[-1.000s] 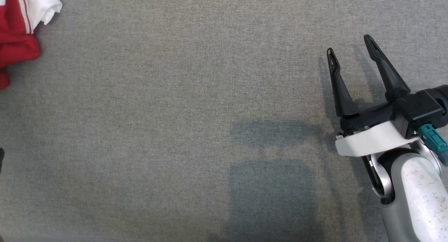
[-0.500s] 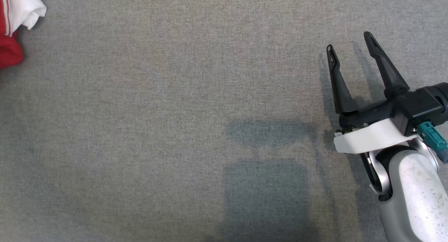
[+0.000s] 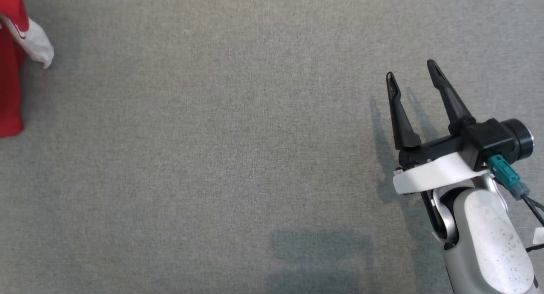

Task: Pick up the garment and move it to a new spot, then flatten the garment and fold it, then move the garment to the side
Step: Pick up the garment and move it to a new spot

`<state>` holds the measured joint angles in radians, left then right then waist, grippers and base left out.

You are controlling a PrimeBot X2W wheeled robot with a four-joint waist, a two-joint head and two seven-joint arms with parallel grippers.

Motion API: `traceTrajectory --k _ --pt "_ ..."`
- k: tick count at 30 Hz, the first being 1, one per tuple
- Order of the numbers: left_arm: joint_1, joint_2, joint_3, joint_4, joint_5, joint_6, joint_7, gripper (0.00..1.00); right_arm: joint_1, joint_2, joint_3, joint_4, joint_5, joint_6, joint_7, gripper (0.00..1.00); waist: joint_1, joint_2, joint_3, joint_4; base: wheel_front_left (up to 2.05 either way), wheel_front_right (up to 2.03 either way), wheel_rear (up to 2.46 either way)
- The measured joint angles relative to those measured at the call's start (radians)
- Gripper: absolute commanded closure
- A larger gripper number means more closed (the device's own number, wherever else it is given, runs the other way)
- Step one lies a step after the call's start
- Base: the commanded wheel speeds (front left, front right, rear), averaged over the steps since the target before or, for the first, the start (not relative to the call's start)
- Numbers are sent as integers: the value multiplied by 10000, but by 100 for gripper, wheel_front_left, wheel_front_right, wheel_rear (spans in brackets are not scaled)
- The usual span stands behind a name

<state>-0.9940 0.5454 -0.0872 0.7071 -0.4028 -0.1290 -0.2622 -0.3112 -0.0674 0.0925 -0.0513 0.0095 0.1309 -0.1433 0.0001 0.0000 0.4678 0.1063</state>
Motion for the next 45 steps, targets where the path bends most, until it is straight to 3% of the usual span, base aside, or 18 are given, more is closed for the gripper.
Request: traceTrajectory --k 11,18,23,29,36,37,38,39,40,41,45 --pt "-9 336 -1960 -2886 -374 0 874 100 814 163 -435 1099 771 0 -708 0 -1 0 -2017 -432 0 0 0" --pt "606 -182 -3072 -5290 -986 0 1939 100 1299 169 -706 1373 1147 0 -920 0 -2 0 -3017 -1013 0 0 0" --pt "1276 -926 -3944 -6380 -1057 100 2456 100 1389 167 -731 1425 1329 0 -1009 0 -1 0 -3285 -1649 0 0 0" --pt "1931 -2050 -4844 -5733 -930 366 2196 100 1241 165 -594 1492 1592 0 -1101 0 -1 0 -3152 -2450 0 0 0" --pt "1947 -3149 -4986 -2752 -782 773 857 100 768 167 -244 1662 1906 0 -1152 0 -1 0 -2508 -3328 0 0 0" --pt "1935 -3269 -4995 -2288 -788 773 754 97 736 167 -213 1707 1941 0 -1158 0 -2 1 -2402 -3450 0 0 0" --pt "1927 -3390 -5030 -1902 -788 773 656 65 715 167 -199 1749 1971 0 -1183 0 -1 0 -2297 -3565 0 0 0" --pt "1912 -3498 -5066 -1519 -788 761 566 47 700 165 -201 1772 2006 0 -1183 0 -1 0 -2192 -3676 0 0 0" --pt "1877 -3613 -5108 -1177 -790 736 489 17 677 165 -211 1770 2019 0 -1183 0 -1 0 -2086 -3784 0 0 0" --pt "1829 -3743 -5124 -836 -805 683 414 0 640 165 -228 1768 2027 0 -1185 0 -1 1 -1977 -3893 0 0 0" --pt "1776 -4090 -5218 13 -874 476 190 0 620 163 -362 1755 1992 0 -1187 0 -1 0 -1648 -4176 0 0 0"
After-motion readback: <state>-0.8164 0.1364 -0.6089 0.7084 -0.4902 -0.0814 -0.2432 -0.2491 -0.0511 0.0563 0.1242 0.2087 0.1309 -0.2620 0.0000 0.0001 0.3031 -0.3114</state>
